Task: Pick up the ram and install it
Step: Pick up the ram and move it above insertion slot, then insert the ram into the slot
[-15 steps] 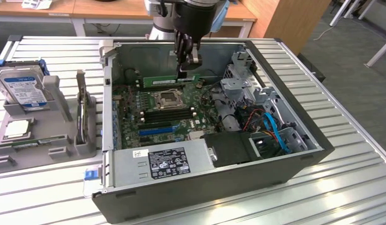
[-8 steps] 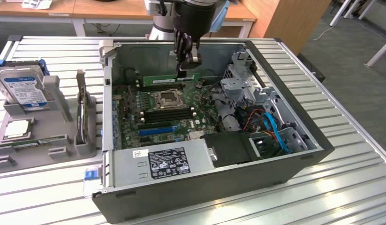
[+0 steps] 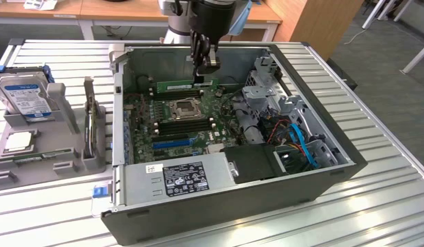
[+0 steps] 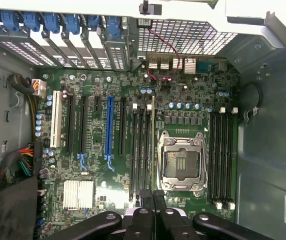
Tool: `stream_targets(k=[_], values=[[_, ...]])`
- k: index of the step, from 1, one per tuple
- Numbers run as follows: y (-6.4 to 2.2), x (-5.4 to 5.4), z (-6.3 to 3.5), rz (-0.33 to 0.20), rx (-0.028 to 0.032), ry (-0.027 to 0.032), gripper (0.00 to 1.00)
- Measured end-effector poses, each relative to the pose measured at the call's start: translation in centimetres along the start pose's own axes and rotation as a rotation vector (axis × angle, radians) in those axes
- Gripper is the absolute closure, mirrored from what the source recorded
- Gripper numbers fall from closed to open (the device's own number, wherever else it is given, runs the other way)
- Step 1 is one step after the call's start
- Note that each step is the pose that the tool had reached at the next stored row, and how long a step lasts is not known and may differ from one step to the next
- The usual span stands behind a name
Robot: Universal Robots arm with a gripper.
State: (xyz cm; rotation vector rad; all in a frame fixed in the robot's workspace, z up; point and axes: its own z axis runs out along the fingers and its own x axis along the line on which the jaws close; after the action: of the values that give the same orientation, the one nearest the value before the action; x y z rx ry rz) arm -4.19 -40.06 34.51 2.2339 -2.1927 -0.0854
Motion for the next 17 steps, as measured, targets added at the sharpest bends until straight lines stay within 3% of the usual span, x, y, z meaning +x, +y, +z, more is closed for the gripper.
stream_targets(k=[17], values=[[-0.02,0.02,0.56,0.000,0.0000,0.0000,0.89]])
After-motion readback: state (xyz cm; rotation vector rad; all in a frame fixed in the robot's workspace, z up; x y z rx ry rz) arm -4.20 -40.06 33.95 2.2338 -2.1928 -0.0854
